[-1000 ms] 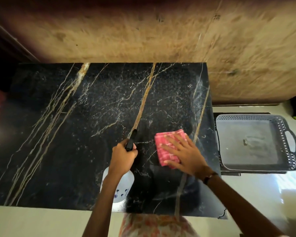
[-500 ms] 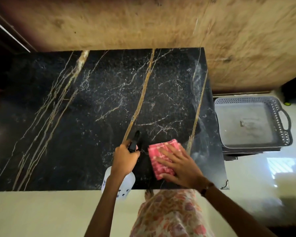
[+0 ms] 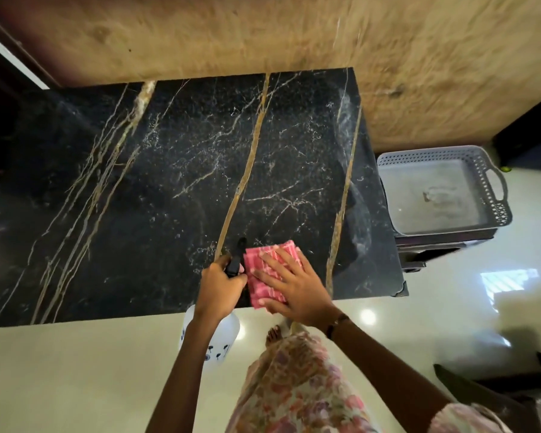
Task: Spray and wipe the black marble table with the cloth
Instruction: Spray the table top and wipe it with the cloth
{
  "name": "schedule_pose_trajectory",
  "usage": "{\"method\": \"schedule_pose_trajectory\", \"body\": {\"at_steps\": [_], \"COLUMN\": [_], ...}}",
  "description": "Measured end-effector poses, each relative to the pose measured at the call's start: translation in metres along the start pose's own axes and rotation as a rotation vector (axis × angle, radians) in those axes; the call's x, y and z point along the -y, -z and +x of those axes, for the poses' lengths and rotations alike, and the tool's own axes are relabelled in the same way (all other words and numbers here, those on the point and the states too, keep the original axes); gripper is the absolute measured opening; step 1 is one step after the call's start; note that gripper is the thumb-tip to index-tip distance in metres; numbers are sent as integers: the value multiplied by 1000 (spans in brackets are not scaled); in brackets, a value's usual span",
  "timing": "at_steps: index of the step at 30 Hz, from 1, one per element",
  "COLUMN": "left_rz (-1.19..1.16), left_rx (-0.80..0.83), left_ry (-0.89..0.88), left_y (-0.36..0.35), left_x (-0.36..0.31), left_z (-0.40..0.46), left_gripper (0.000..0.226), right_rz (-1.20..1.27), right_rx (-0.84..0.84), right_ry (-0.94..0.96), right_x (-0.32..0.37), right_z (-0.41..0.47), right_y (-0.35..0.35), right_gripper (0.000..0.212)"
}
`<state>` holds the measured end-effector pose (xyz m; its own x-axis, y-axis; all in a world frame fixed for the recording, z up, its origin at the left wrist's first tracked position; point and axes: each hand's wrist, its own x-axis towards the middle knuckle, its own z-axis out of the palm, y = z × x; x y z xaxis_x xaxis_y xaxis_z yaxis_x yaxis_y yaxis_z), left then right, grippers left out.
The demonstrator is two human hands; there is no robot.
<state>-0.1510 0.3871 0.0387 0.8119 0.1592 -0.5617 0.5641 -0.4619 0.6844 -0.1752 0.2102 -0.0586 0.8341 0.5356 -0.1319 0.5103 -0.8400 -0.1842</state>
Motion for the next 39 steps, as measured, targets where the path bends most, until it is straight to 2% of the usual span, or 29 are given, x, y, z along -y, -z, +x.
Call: {"method": "schedule_pose_trajectory", "body": {"at_steps": [2,5,7,10,12,15,20,25,28,31,33,36,39], "left_rz": [-14,-27,-7,33,63,45,85,39,39,11,-2,-13,-6], "left_rx": [8,25,34,55,69,85,79,92,109,112,111,95,59], "left_ry": [13,13,-6,-29,-54,-63,-120,-108,-93,-67,-51,-30,-14], "left_y": [-1,-4,-9,-18,-25,-32,-38,-47,-56,-66,-72,-83,-92], "left_x": [6,11,11,10,6,0,-13,-17,-24,-39,-48,-64,-80], "left_z": [-4,-10,-15,-19,-22,-28,-39,-41,-38,-29,-22,-10,5], "left_gripper": [7,12,16,14,11,11,6,10,11,13,15,15,15], "right_rz": [-7,2,31,62,44,-7,4,42,16,-12,-4,30,101], "right_rx": [-34,-51,-75,-140,-116,-51,-72,-108,-79,-52,-81,-75,-110], "right_ry": [-31,-185,-313,-434,-343,-193,-306,-522,-374,-162,-116,-180,-342], "right_x": [-22,-78,-96,-84,-67,-63,-122,-154,-134,-130,-145,-187,-217], "right_z": [-40,-77,-67,-26,-20,-68,-149,-82,-57,-93,-114,-98,-38], "right_y": [0,3,8,11,7,-5,3,19,17,9,10,19,33], "right_gripper": [60,63,64,65,63,63,64,69,66,65,65,65,67]}}
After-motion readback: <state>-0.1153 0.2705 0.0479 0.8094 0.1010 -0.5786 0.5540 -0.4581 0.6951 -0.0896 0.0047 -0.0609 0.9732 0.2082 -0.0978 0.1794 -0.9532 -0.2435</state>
